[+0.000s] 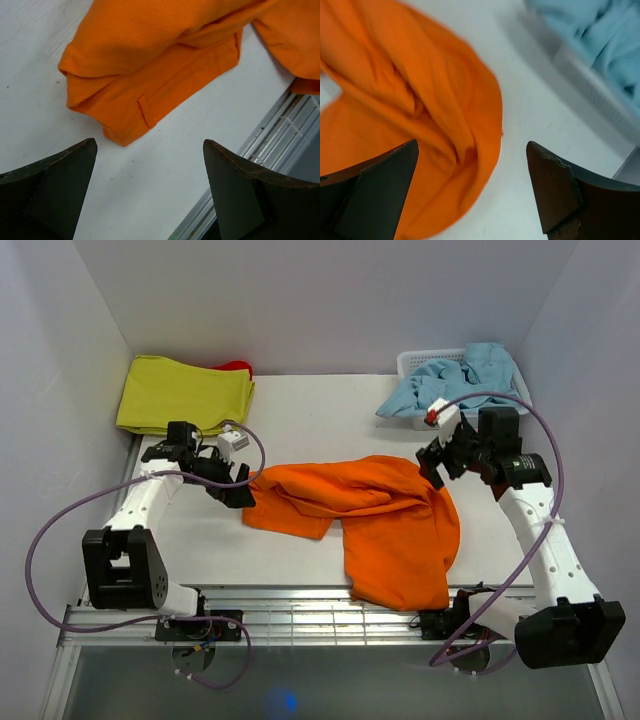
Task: Fold and stack the trousers
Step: Move the trousers to the center of the board, then flatten the trousers out
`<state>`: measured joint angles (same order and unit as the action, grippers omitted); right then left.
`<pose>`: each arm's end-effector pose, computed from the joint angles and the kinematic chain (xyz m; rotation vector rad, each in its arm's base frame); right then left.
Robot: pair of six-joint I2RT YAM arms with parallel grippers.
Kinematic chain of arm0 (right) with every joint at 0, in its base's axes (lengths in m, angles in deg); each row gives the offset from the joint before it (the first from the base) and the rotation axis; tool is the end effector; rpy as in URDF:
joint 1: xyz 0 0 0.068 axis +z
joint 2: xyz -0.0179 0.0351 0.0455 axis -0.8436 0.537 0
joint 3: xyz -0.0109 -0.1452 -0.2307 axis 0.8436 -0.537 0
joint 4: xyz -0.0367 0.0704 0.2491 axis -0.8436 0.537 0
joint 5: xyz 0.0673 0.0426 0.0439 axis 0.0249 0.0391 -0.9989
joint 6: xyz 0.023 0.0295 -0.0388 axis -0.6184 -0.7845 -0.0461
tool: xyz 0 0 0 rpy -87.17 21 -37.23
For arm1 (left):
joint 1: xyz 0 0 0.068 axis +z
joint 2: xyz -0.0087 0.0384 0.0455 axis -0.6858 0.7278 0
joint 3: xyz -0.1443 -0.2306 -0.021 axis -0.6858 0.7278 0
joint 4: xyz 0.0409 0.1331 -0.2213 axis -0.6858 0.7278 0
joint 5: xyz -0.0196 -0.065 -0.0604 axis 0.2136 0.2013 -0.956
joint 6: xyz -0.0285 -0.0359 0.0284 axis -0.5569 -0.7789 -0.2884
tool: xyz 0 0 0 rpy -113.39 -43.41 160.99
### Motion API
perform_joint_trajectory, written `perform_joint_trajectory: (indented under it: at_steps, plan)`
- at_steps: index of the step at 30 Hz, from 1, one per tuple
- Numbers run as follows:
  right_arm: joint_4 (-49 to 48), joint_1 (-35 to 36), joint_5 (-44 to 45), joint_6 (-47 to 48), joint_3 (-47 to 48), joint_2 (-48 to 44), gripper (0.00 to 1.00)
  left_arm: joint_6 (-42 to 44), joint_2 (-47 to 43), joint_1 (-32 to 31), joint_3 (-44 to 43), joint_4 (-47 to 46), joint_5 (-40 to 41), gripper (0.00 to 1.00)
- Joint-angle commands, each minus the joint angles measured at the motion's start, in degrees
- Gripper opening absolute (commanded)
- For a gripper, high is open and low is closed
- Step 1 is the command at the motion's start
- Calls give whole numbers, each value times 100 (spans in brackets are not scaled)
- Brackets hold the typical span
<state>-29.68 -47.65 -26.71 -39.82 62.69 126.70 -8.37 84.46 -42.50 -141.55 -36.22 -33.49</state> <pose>0.2385 0.0545 0.3715 -0.9003 1.8844 0.1817 0.2602 -0.0212 0.2615 0.8470 2.3237 -0.8313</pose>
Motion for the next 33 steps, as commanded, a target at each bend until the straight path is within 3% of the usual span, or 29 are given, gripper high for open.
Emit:
perform_joint_trajectory:
  at_steps: [1,10,11,12,14,15,16,17,18,21,22,24,26,33]
  plan:
    - [1795,-458,600,1767,-1015,108,92,-446,341,-175,241,-1013,835,98]
    - [1622,-1513,461,1532,-1922,1064,93,-720,1458,-194,258,-1304,969,98]
    - [1630,-1749,356,1435,-1931,1267,93,-772,1641,-194,284,-1436,890,95]
    - [1561,-1856,259,1330,-1914,1495,86,-999,1817,-194,215,-1594,776,91]
    - [1533,-1935,101,1267,-1791,1786,64,-1334,2274,-194,66,-1700,479,76]
    - [1594,-1980,48,1276,-1660,1752,48,-1440,2372,-185,-39,-1692,68,61]
    - [1717,-2058,99,1485,-1432,1639,25,-1406,2233,-124,-67,-1622,-406,41]
    - [1892,-2224,326,1922,-1126,1533,8,-1327,1936,172,-110,-1526,-281,5]
    - [1998,-2374,485,2213,-766,1515,8,-1213,1724,401,-215,-1360,182,0]
    - [2331,-2578,1083,3310,270,1803,8,75,759,1561,-550,-1427,1773,0]
    - [2403,-2525,1084,3558,623,2144,8,889,329,1790,-437,-1672,2143,0]
    - [2823,-2228,988,3544,1799,3127,8,1835,-227,1819,-217,-1946,2296,0]
    - [2939,-1990,944,3439,2265,3506,8,2055,-438,1819,-85,-2087,2243,0]
    - [1921,-1014,1066,2604,3279,4511,8,2952,-1537,1819,1556,-3553,2524,0]
